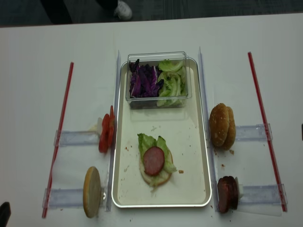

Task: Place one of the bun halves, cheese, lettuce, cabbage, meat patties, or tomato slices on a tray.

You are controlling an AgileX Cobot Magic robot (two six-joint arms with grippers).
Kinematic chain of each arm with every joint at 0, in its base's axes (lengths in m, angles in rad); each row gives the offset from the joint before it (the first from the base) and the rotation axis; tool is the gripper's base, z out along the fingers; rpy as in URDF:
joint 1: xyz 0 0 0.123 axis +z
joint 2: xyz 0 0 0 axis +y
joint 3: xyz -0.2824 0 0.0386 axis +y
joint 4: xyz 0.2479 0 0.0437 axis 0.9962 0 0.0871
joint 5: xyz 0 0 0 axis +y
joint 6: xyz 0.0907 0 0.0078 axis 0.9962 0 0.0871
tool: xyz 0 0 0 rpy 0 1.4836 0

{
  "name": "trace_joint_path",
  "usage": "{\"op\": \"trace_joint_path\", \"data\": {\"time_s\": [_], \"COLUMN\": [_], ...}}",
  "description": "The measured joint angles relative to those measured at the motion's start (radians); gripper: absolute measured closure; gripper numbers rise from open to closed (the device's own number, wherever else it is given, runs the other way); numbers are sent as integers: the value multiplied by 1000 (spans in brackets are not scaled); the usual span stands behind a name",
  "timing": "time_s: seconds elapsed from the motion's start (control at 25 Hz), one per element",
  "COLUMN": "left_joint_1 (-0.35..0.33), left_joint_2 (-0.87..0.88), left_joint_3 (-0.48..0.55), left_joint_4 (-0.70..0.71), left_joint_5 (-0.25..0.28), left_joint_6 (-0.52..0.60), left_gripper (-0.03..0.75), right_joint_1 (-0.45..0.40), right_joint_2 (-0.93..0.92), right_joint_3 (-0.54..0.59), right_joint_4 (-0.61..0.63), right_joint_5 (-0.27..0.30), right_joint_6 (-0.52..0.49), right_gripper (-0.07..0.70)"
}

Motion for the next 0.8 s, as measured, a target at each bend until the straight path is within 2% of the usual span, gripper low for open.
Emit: {"op": "trace_joint_path", "data": {"time_s": [0.8], "left_joint_1": [0], "left_joint_2": [0], "left_joint_3": [0], "left_joint_4": [0], "left_joint_5": [0], "left_joint_6": [0], "left_gripper": [411], "right_joint_1": [0], "right_joint_2": [-394], "right_joint_3": [175], "right_joint_4": [-11], "right_joint_5": [10], "right_joint_6": [-12], "right_gripper": [258]}}
